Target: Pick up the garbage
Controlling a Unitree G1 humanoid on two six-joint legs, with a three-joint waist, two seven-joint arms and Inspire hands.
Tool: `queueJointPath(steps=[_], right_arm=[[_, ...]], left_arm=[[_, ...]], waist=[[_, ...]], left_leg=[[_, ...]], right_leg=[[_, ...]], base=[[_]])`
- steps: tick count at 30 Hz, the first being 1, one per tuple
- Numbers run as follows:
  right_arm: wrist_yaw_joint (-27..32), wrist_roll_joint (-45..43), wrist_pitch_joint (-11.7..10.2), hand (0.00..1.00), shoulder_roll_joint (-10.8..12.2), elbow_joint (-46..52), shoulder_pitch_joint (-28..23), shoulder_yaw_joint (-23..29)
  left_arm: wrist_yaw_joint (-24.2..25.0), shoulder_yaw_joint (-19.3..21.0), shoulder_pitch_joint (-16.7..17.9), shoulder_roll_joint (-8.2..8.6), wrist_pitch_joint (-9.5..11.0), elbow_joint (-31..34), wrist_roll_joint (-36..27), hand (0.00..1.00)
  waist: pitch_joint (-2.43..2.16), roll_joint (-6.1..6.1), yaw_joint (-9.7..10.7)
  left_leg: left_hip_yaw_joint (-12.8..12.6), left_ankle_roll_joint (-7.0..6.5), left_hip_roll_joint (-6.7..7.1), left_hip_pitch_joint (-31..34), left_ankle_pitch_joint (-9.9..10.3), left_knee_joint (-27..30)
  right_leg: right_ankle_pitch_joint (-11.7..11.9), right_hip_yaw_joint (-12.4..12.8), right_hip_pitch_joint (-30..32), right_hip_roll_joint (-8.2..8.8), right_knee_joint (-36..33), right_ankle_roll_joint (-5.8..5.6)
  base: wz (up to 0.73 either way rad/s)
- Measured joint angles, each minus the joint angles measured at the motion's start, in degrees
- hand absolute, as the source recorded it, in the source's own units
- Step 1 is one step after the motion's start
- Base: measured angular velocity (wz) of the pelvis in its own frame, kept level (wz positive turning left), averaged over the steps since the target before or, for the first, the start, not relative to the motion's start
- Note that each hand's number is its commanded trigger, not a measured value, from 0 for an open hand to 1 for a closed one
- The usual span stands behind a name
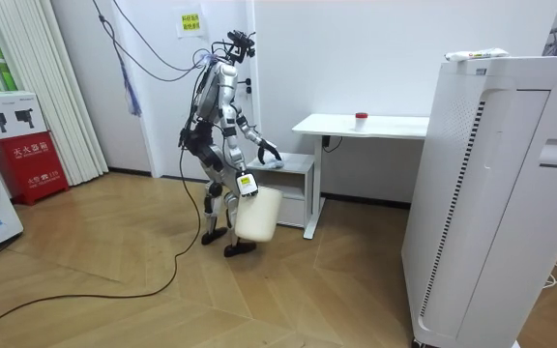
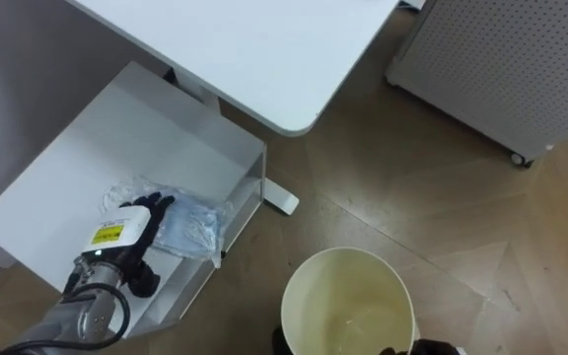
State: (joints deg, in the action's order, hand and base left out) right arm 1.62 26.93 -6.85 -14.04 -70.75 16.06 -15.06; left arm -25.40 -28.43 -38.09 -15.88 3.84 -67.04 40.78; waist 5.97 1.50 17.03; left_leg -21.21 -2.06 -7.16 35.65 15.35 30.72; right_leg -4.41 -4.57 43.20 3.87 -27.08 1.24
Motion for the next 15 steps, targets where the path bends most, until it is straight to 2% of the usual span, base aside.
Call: queueJointPath(steps=[5, 12, 15], right_arm=[[0.27, -0.02, 0.84, 1.00, 0.09, 2.00, 0.04, -1.56], [0.31, 1.18, 0.59, 1.00, 0.37, 2.09, 0.22, -3.35], [0.35, 1.92, 0.38, 1.00, 0.97, 2.13, 0.25, -4.02]], left_arm=[[0.36, -2.13, -1.81, 0.01, -2.14, -1.24, 0.87, 1.00], [2.49, -3.47, -1.31, 0.69, -2.22, -2.57, 0.81, 1.00], [2.42, -3.10, -0.97, 0.76, -1.19, -3.36, -0.37, 1.00]], waist=[[-0.06, -0.76, 0.37], [-0.05, -0.78, 0.27], [-0.06, -0.96, 0.05]], left_leg=[[-0.15, 0.00, -0.04, -0.28, 0.00, -0.13], [0.01, 0.00, -0.15, -1.38, 0.00, -0.51], [0.16, 0.00, -0.29, -1.77, 0.00, -0.60]], right_leg=[[0.03, 0.14, -0.27, -0.10, 0.27, -0.03], [0.03, -0.16, -1.72, -0.24, 0.93, -0.04], [0.34, -0.13, -2.29, -0.50, 1.44, -0.06]], base=[[-0.01], [0.00], [0.00]])
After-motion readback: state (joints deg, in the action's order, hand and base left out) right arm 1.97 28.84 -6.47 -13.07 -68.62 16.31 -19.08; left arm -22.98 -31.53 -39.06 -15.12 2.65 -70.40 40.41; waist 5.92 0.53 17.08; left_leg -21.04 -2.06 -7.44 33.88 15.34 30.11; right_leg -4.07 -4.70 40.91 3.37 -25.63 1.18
